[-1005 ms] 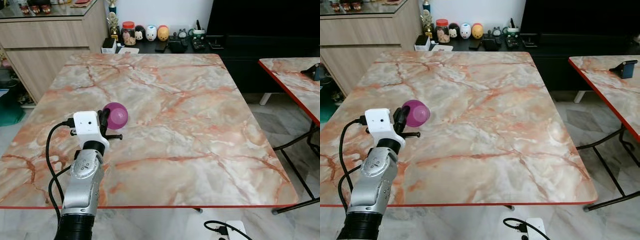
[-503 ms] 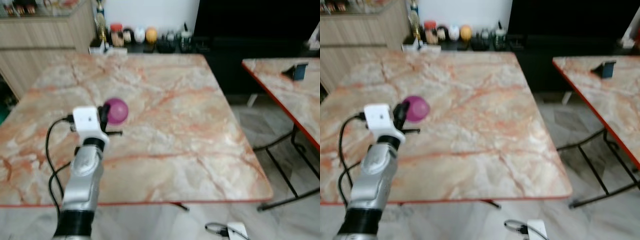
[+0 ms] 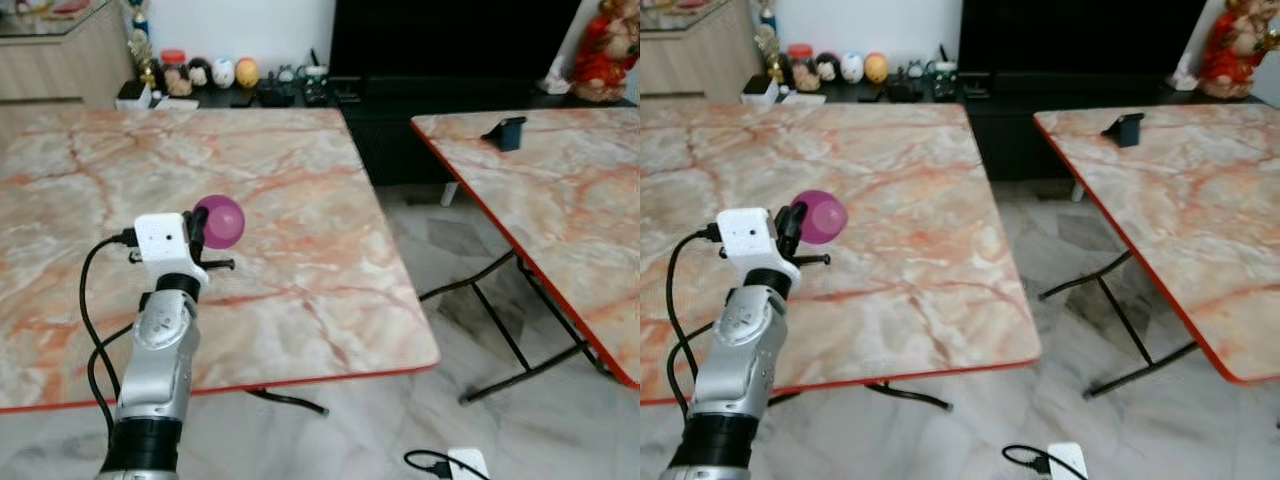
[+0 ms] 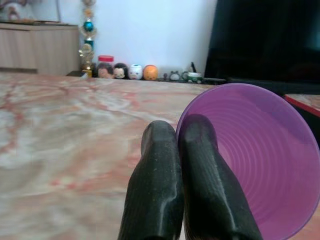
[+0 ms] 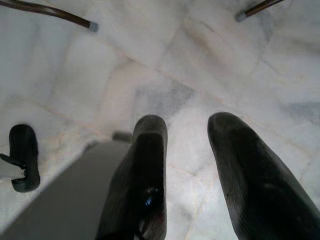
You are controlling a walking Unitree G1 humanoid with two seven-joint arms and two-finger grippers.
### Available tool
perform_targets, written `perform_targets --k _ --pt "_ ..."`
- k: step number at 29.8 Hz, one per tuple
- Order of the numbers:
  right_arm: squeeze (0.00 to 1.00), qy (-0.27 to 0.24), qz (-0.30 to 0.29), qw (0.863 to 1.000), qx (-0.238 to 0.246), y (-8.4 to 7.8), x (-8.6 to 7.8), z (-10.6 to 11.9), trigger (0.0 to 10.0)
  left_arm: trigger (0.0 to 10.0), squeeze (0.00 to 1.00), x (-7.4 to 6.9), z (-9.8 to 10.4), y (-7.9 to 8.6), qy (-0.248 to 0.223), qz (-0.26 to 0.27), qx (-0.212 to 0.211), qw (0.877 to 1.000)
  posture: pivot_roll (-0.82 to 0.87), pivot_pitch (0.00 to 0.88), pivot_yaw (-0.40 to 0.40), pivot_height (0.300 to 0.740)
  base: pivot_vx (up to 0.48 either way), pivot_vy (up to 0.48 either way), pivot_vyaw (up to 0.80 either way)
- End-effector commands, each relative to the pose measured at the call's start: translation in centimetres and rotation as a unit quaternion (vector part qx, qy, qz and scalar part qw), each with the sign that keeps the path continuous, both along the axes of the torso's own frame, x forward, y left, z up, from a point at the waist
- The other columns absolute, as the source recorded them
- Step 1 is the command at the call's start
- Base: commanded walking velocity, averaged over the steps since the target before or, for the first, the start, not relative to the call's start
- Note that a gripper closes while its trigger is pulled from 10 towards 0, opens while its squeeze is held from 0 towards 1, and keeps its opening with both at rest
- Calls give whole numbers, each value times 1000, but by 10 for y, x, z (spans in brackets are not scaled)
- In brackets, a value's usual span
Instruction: Setting the table
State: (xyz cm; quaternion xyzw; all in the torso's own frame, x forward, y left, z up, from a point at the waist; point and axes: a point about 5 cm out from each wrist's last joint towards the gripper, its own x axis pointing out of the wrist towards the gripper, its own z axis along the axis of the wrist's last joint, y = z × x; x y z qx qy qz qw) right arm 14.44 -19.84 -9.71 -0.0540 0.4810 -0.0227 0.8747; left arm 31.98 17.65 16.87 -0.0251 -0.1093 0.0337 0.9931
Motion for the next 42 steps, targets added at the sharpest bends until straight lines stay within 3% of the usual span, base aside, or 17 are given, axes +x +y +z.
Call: perform_targets --k 1,6,13,19,21,23,26,30,33,42 --pt "0 0 -4 1000 -4 -6 0 1 10000 10000 0 3 4 -8 -10 -7 1 1000 94 0 -36 715 0 -311 0" --pt "0 -9 -10 1000 -5 -6 1 2 10000 10000 0 3 4 -8 -8 -5 -4 1000 93 0 -37 715 0 -308 0" --pt "0 -11 28 1000 -8 -5 5 3 10000 10000 0 3 3 -6 -3 4 -5 1000 98 0 -41 715 0 -356 340" --pt "0 -12 9 1000 -1 -5 4 3 10000 10000 0 2 7 -6 -10 -11 23 1000 97 0 -40 715 0 -404 133" --pt "0 -13 9 1000 -2 -6 4 3 10000 10000 0 -1 9 -5 -18 -32 78 996 95 0 -39 715 0 -401 0" --pt "0 -13 9 1000 -2 -6 4 3 10000 10000 0 -2 11 -2 -20 -39 87 995 95 0 -40 715 0 -401 0" --pt "0 -13 9 1000 -2 -7 4 3 10000 10000 0 -5 16 10 -27 -46 135 989 102 0 -40 715 0 -401 0" --pt "0 -10 14 1000 -3 -7 4 3 10000 10000 0 -8 19 29 -24 -24 158 987 109 0 -43 715 0 -401 0" --pt "0 -10 15 1000 -3 -8 4 3 10000 10000 0 -9 20 34 -24 -16 167 986 109 0 -44 715 0 -399 0" --pt "0 -9 11 1000 -2 -8 3 3 10000 10000 0 -10 18 28 -25 -35 185 982 109 0 -50 715 0 -400 0"
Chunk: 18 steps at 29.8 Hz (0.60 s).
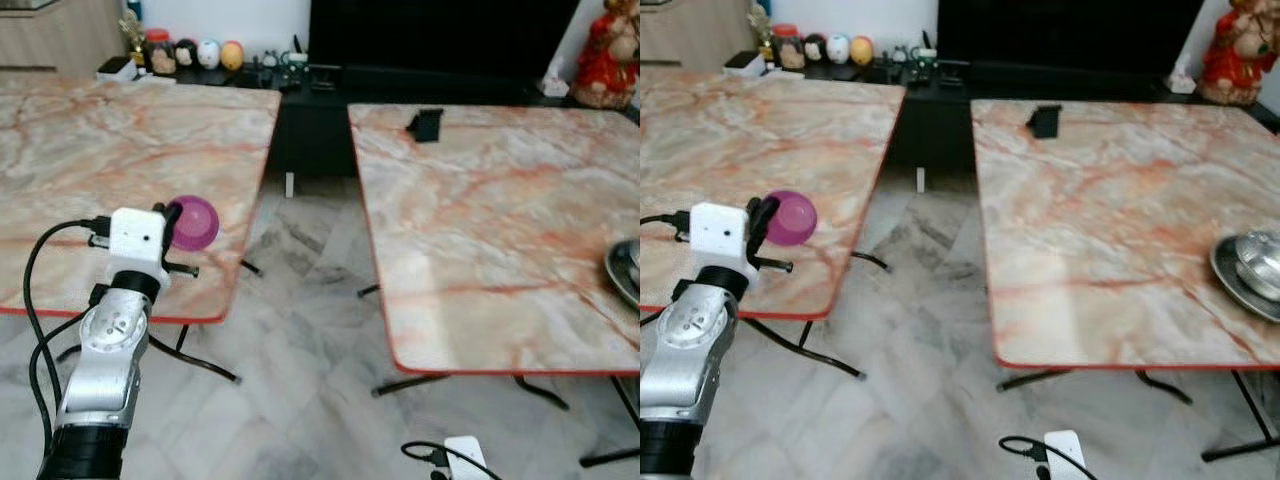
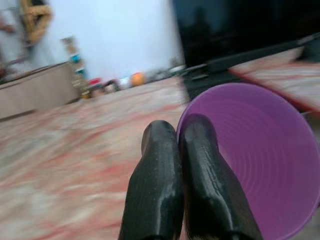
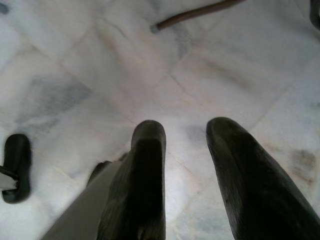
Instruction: Setting the table
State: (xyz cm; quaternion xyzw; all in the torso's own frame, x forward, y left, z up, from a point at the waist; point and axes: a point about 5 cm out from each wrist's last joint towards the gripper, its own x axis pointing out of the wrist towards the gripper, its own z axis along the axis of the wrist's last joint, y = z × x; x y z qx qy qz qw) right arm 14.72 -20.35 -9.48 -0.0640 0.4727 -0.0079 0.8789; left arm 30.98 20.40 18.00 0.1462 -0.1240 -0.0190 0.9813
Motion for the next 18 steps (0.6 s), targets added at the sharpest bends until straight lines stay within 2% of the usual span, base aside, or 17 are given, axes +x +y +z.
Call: perform_targets --k 1,18 --pt "0 0 -7 1000 -1 -3 0 0 10000 10000 0 0 7 1 -14 -3 8 1000 110 0 -48 715 0 -401 0" --pt "0 5 -19 1000 1 -2 -6 -2 10000 10000 0 1 2 -10 -13 -22 2 1000 104 0 -51 715 0 -382 0"
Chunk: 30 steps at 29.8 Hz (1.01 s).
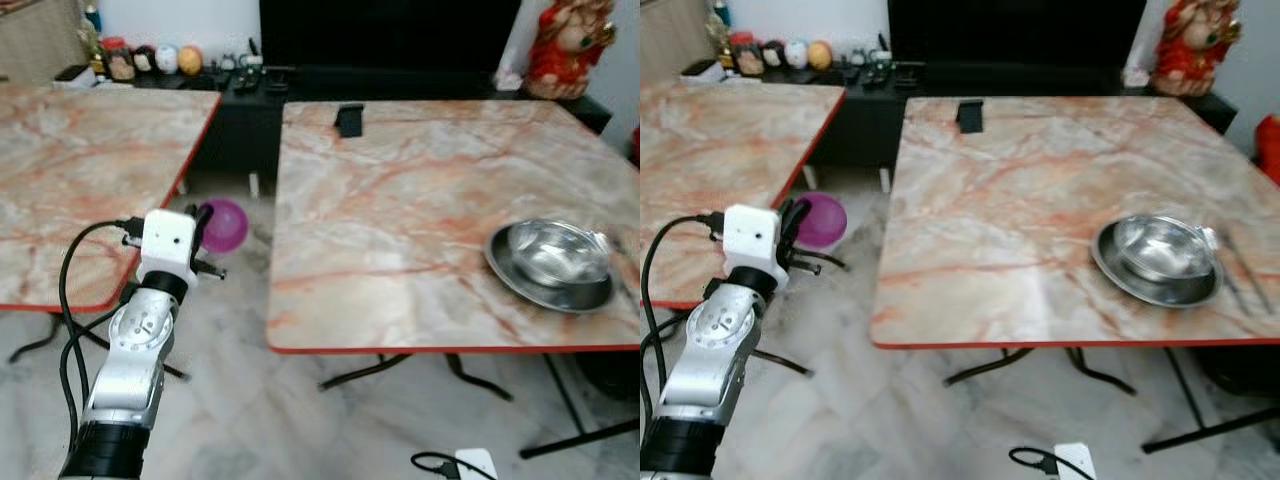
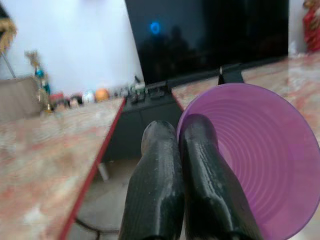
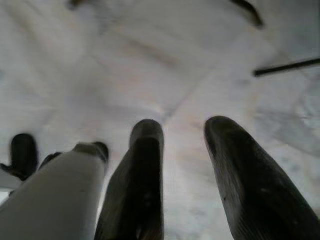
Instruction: Setting the table
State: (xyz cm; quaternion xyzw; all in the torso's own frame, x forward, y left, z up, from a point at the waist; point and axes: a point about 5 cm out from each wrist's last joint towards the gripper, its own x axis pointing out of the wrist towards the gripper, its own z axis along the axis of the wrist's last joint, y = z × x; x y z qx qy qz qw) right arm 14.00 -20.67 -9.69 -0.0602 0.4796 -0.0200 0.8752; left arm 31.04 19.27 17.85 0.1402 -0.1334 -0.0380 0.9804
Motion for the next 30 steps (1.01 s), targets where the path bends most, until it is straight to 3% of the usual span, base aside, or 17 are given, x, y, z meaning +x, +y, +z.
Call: perform_targets --k 1,7,23,30 --pt "0 -2 -7 1000 3 1 1 0 10000 10000 0 0 4 2 -6 -2 7 1000 104 0 -51 715 0 -382 0" --pt "0 -2 -11 1000 7 2 -1 0 10000 10000 0 -3 1 4 -2 -10 25 1000 100 0 -46 715 0 -381 0" --pt "0 -4 -8 1000 7 -1 2 1 10000 10000 0 -1 -1 7 -1 1 22 1000 101 0 -59 715 0 -345 0" --pt "0 -5 -5 1000 10 -1 4 2 10000 10000 0 1 -3 13 15 12 -12 1000 101 0 -62 715 0 -38 0"
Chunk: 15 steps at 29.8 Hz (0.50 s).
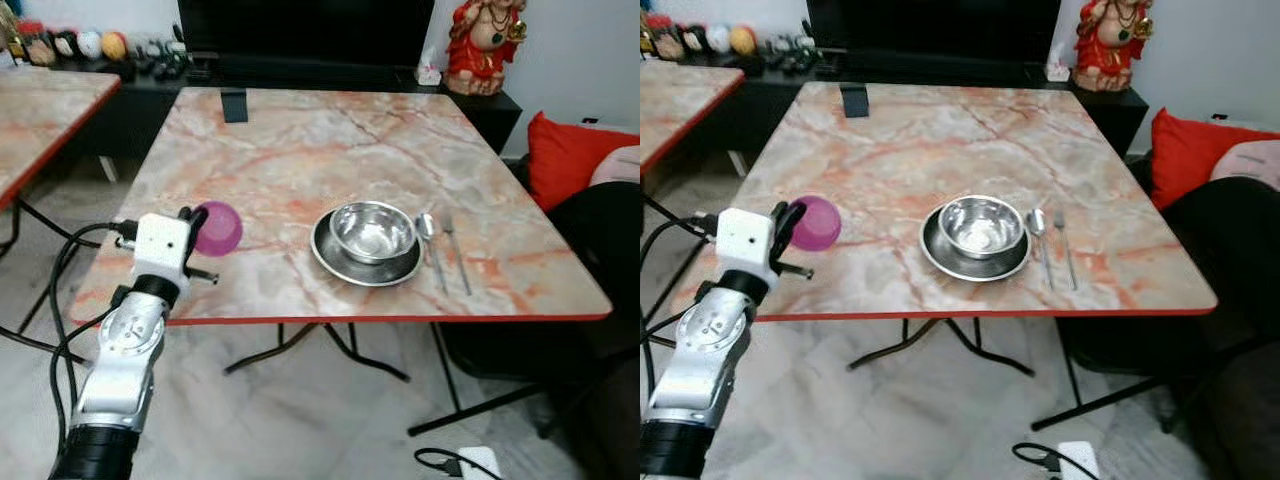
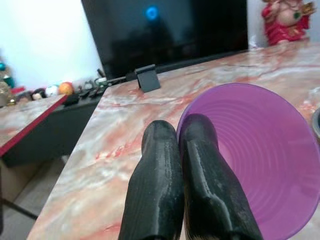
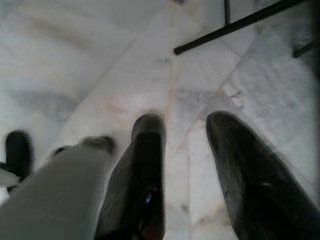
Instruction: Setting the table
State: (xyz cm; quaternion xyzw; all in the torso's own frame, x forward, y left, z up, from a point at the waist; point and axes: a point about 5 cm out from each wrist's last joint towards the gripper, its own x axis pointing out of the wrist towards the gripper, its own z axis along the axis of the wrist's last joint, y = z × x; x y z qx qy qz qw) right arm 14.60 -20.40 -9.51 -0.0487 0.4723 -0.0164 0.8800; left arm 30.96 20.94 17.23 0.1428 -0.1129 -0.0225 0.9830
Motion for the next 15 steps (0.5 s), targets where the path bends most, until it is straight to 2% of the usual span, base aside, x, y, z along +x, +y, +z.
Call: perform_targets --k 1,10,15 --pt "0 3 -3 1000 -2 -4 -2 0 10000 10000 0 2 4 -3 -4 -5 -14 1000 101 0 -63 715 0 0 0" --pt "0 2 2 1000 1 -5 0 1 10000 10000 0 3 5 -4 -7 -2 -16 1000 100 0 -65 715 0 0 0" --pt "0 3 22 1000 0 -4 1 1 10000 10000 0 3 5 -7 -9 -4 -20 1000 96 0 -64 715 0 -381 0"
